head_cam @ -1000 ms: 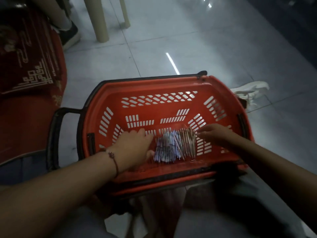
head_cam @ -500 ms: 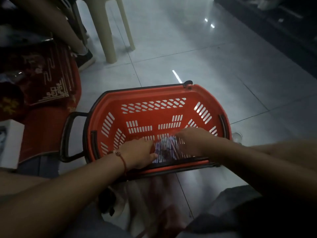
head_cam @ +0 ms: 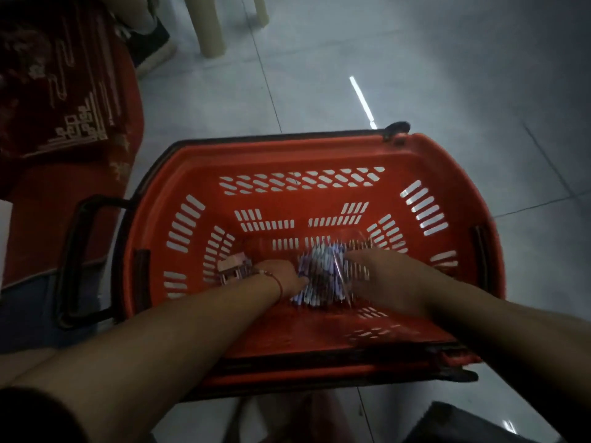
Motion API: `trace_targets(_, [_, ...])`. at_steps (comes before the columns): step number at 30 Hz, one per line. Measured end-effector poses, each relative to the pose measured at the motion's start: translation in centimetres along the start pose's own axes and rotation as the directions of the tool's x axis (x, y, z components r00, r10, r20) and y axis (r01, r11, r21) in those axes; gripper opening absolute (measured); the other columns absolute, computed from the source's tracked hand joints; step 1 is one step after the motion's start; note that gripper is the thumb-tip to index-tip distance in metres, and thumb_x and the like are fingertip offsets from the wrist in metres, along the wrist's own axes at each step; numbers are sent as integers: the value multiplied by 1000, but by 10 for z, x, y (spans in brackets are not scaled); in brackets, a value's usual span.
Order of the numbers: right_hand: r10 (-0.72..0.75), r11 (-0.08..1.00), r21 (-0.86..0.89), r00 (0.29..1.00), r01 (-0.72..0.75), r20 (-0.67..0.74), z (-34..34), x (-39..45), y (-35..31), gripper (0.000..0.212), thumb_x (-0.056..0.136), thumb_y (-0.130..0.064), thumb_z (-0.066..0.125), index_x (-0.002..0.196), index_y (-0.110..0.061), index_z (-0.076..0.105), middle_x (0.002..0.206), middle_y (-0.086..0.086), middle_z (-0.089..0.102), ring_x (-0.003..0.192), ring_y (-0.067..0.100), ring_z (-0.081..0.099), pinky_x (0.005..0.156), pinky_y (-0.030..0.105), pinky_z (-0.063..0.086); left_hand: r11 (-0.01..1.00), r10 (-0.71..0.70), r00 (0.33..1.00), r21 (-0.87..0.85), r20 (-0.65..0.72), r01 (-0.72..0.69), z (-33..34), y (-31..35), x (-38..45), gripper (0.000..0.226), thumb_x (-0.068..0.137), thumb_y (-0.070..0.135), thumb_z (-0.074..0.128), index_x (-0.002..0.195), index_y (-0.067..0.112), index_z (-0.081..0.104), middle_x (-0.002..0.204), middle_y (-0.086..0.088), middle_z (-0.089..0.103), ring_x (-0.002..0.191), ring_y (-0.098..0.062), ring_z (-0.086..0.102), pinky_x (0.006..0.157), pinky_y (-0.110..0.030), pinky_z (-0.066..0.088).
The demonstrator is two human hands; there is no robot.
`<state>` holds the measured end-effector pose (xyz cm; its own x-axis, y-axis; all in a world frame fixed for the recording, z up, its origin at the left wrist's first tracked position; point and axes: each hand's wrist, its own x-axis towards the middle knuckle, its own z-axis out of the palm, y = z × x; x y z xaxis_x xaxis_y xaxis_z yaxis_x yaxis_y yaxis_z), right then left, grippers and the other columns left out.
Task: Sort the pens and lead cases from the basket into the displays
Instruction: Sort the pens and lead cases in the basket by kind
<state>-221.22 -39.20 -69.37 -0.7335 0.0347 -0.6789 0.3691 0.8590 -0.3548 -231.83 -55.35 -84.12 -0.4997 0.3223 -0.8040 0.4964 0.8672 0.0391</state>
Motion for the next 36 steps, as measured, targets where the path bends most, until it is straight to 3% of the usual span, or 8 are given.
trace_targets(8, [-6, 998, 68, 998, 2, 67, 3, -1, -14, 76, 96, -46, 56, 158, -35, 14, 161, -12, 28, 144, 10, 32, 116, 30, 33, 950, -85, 991, -307, -104, 49, 50, 14, 63, 76, 85, 67, 54, 136, 12, 43, 126, -12, 58, 103, -31, 62, 77, -33, 50])
trace_targets(12, [15, 994, 109, 995, -26, 94, 2, 0, -14, 76, 97, -47, 54, 157, -38, 10, 161, -16, 26, 144, 6, 30, 115, 26, 30, 937, -61, 988, -350, -139, 9, 59, 5, 76, 72, 86, 63, 57, 136, 13, 41, 118, -11, 64, 97, -29, 64, 75, -34, 52])
trace_targets(20, [46, 994, 87, 987, -60, 155, 7, 4, -11, 77, 97, -46, 55, 157, -38, 7, 162, -15, 24, 145, 8, 30, 117, 30, 31, 993, -120, 985, -19, -125, 119, 52, 18, 82, 50, 92, 38, 59, 130, 7, 46, 114, -9, 65, 96, -25, 66, 67, -31, 46])
trace_targets(25, [10, 997, 72, 994, -18, 113, 6, 1, -15, 74, 97, -47, 54, 157, -37, 10, 160, -14, 28, 144, 8, 31, 116, 29, 31, 994, -86, 987, 59, -135, 95, 43, 19, 89, 27, 92, 35, 59, 109, 15, 63, 106, -4, 68, 95, -22, 66, 71, -31, 49])
trace_targets(29, [-96, 995, 8, 989, 96, 115, -2, -18, -32, 68, 97, -55, 48, 154, -40, 16, 157, -15, 30, 142, 8, 30, 117, 28, 26, 998, -38, 985, 48, -168, 47, 37, 17, 86, 29, 93, 33, 55, 113, 14, 65, 109, -6, 68, 98, -23, 65, 70, -30, 44])
trace_targets(31, [-189, 982, 15, 968, 190, 167, 0, -33, -48, 73, 94, -62, 48, 155, -41, 13, 159, -16, 25, 143, 7, 24, 114, 21, 16, 998, 57, 986, 49, -155, -50, 29, 14, 84, 44, 94, 33, 52, 136, 19, 52, 112, -8, 67, 96, -23, 64, 69, -29, 43])
trace_targets(33, [-271, 961, 20, 921, 276, 280, 11, -45, -63, 78, 97, -55, 49, 157, -39, 3, 165, -11, 12, 149, 10, 12, 112, 21, 6, 984, 172, 983, 53, -69, -169, 11, 11, 78, 65, 98, 30, 45, 155, 27, 16, 122, -11, 64, 93, -25, 62, 67, -28, 42])
trace_targets(36, [-322, 919, -128, 897, 373, 303, 44, -49, -76, 63, 103, -39, 24, 159, -28, -3, 167, 6, 5, 153, 25, 6, 121, 38, -1, 965, 249, 968, 83, 23, -250, -24, 8, 55, 66, 104, 27, 38, 156, 22, -1, 144, -16, 47, 113, -31, 57, 82, -33, 45])
